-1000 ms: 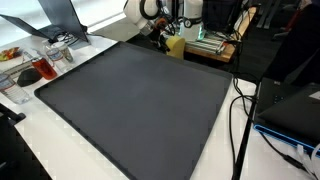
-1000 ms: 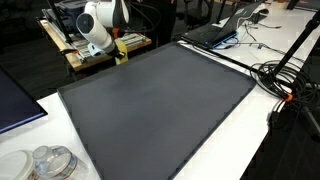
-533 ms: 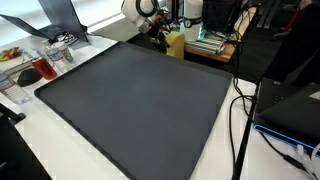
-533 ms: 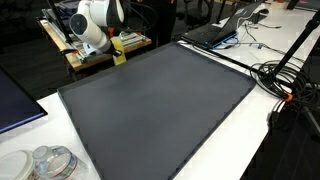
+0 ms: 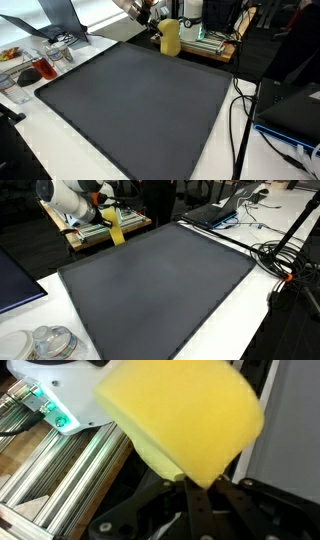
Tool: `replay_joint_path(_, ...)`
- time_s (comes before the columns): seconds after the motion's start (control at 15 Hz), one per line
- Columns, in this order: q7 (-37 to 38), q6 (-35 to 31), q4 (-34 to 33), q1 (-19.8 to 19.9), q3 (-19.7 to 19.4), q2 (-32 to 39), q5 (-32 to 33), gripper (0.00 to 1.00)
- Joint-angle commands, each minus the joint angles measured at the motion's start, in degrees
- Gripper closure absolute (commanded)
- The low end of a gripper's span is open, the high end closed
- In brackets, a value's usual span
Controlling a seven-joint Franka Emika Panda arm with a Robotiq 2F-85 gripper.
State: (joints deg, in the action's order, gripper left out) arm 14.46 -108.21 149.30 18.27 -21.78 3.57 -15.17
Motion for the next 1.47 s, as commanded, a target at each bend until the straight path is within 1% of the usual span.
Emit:
replay_joint_path(0.0, 4.0, 5.04, -0.33, 1.76, -0.72, -9.12, 3.01, 0.96)
replay_joint_path(0.2, 6.44, 8.39, -0.36, 2.99, 0.04, -16.58, 6.13, 0.96)
replay_joint_path(0.47, 7.17, 8.86, 1.03, 4.04, 2.8, -27.01, 8.97, 0.95)
replay_joint_path(0.87, 2.32, 3.96, 4.14, 2.99, 8.22, -40.04, 7.02, 0.94)
replay_joint_path(1.2, -2.28, 0.15, 7.82, 1.32, 10.42, -50.33, 5.17, 0.95)
replay_joint_path(1.27, -3.81, -0.86, 8.79, 0.74, 10.38, -51.88, 4.9, 0.95)
replay_joint_path(1.33, -1.57, 1.61, 5.05, 1.58, 10.46, -46.08, 6.29, 0.95)
replay_joint_path(1.4, -2.17, 1.04, 5.86, 1.21, 10.58, -47.79, 6.21, 0.95)
